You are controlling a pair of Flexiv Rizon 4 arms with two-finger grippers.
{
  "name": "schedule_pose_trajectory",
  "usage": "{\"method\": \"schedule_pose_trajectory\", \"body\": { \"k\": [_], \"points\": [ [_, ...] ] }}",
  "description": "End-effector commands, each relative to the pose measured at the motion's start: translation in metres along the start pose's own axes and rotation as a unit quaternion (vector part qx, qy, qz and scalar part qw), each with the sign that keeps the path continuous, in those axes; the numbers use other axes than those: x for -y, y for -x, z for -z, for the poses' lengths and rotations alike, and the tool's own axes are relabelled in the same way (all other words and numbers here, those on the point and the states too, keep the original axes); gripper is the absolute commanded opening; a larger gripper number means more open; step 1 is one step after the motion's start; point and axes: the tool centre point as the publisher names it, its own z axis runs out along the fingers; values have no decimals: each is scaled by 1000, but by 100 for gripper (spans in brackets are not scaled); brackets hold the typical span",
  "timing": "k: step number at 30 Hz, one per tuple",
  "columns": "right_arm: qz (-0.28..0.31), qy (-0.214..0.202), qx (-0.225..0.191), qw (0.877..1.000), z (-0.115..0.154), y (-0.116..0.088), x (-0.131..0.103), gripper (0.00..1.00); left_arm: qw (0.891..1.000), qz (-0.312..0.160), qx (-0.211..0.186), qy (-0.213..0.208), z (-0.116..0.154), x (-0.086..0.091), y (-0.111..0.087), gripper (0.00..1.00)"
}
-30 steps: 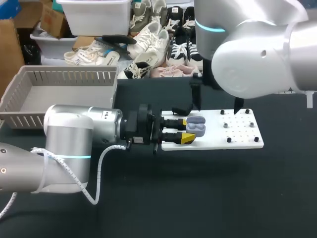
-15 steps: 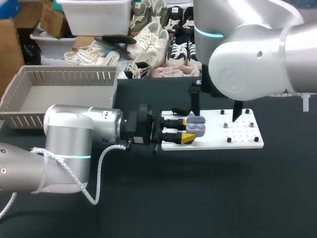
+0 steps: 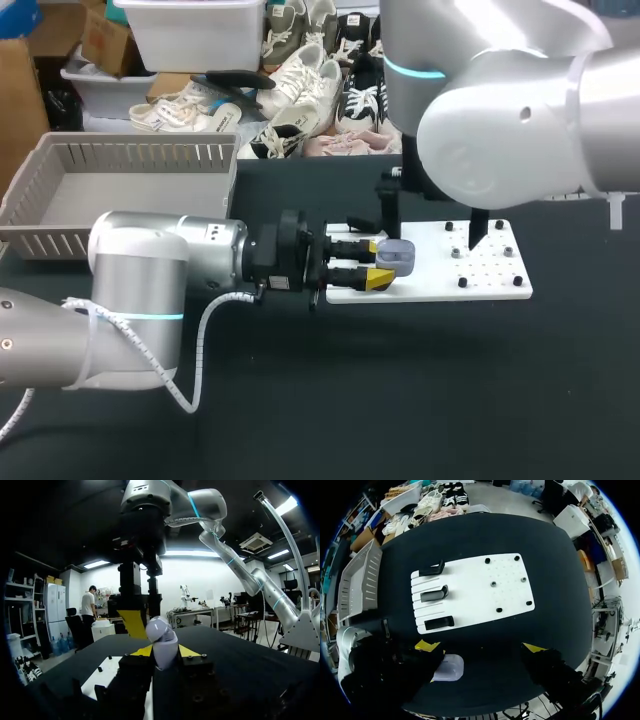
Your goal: Pick up each earbud case from the left stands, insert the matching earbuds, close the lid, and place the case in the box.
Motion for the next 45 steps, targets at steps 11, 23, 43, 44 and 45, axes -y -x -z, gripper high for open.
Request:
{"method": "schedule_pose_trajectory", "body": {
  "k": [11,23,43,44,45],
  "points": [
    [-28,14,38,999,12,-4,26,100,1000,-1,0,1,0,0,0,0],
    [15,86,112,990,25,-16,68,100,1000,11,5,2,2,2,11,0],
    [45,137,125,982,30,-22,82,100,994,40,1,98,40,15,66,0],
    [45,137,125,982,30,-22,82,100,993,41,-3,112,45,15,67,0],
    [45,137,125,982,30,-22,82,100,991,42,-8,130,51,15,68,0]
  ]
}}
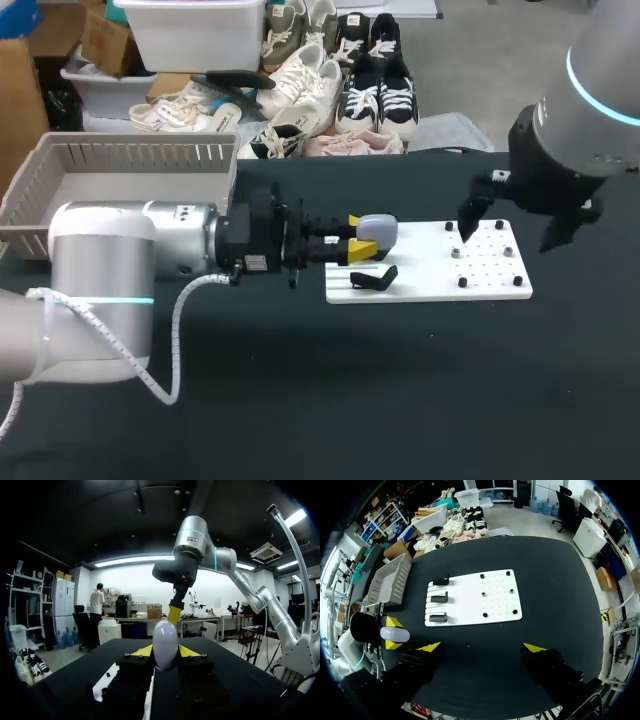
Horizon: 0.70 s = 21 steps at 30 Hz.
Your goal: Pick up each earbud case from the left stands, insert the matching earbuds, close the lid, and place the case in the box.
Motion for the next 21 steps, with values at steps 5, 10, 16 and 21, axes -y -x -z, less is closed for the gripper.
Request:
{"method": "schedule_pose_trajectory", "body": {
  "k": [5,10,16,21],
  "points": [
    [-1,1,10,1000,0,-3,2,100,983,-1,-22,183,60,5,19,0],
    [-1,1,10,1000,0,-3,2,100,968,-5,-20,251,89,-6,22,0],
    [-1,1,10,1000,0,-3,2,100,951,-11,-16,308,114,-24,23,0],
    [-1,1,10,1000,0,-3,2,100,937,-10,-20,348,139,-39,23,0]
  ]
}}
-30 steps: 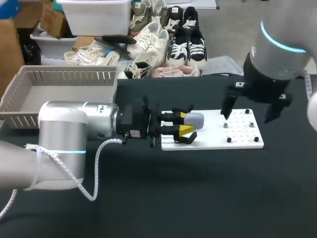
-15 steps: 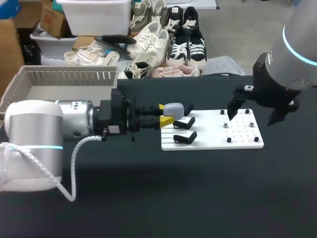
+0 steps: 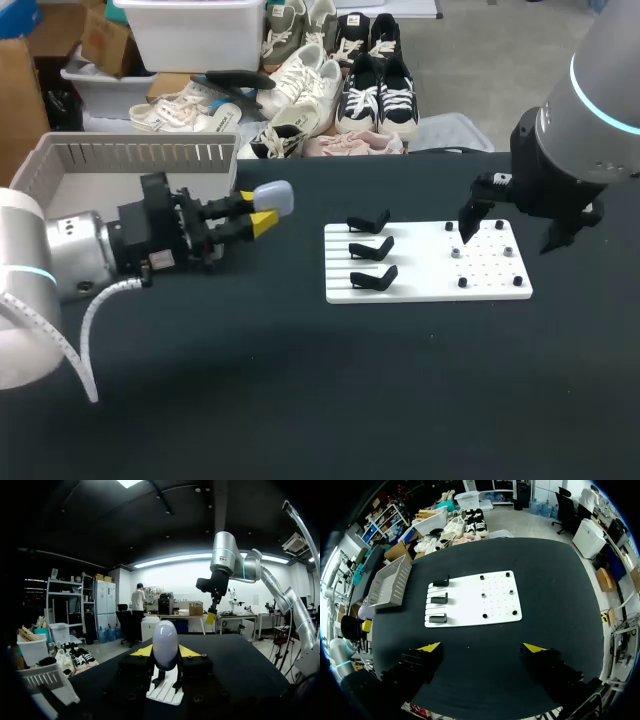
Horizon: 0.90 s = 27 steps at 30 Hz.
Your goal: Pick up each earbud case from the left stands, insert the matching earbuds, close the lid, and place the case in the box.
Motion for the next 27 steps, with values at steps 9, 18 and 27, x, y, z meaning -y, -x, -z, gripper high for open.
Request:
{"method": "schedule_pose_trajectory", "body": {
  "k": [9,18,27],
  "points": [
    [0,1,2,1000,1,-2,1,100,979,-11,-39,202,25,-46,3,0],
    [0,1,2,1000,1,-2,1,100,969,-4,-66,237,26,-92,-6,0],
    [0,1,2,1000,1,-2,1,100,953,20,-87,291,57,-125,-18,0]
  ]
}}
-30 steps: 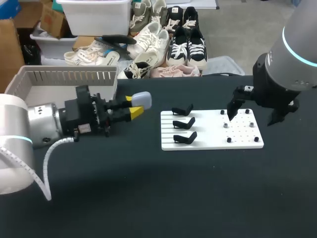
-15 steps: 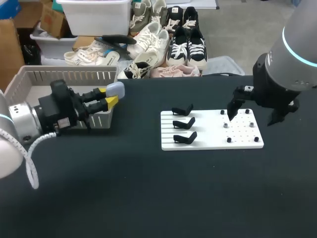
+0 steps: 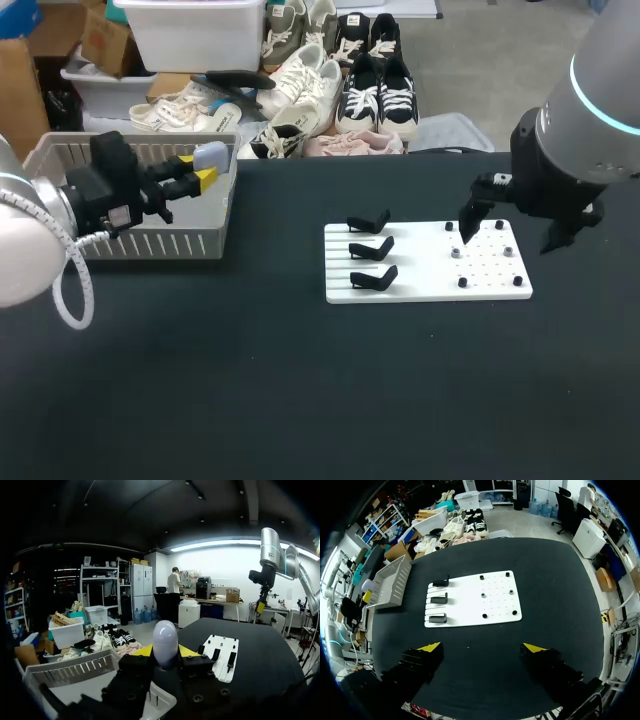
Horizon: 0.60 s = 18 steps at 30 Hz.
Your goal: Pick up each earbud case from the left stands, insert the matching earbuds, close the lid, and place the case in the box.
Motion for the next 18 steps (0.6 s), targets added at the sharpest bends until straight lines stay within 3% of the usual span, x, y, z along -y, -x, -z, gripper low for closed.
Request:
{"method": "schedule_pose_trajectory", "body": {
  "k": [1,10,18],
  "points": [
    [0,1,2,1000,1,-2,1,100,988,9,-9,151,7,-11,-6,0],
    [0,1,2,1000,1,-2,1,100,985,33,-26,169,3,-44,-27,0],
    [0,1,2,1000,1,-2,1,100,980,53,-71,178,-3,-81,-45,0]
  ]
}}
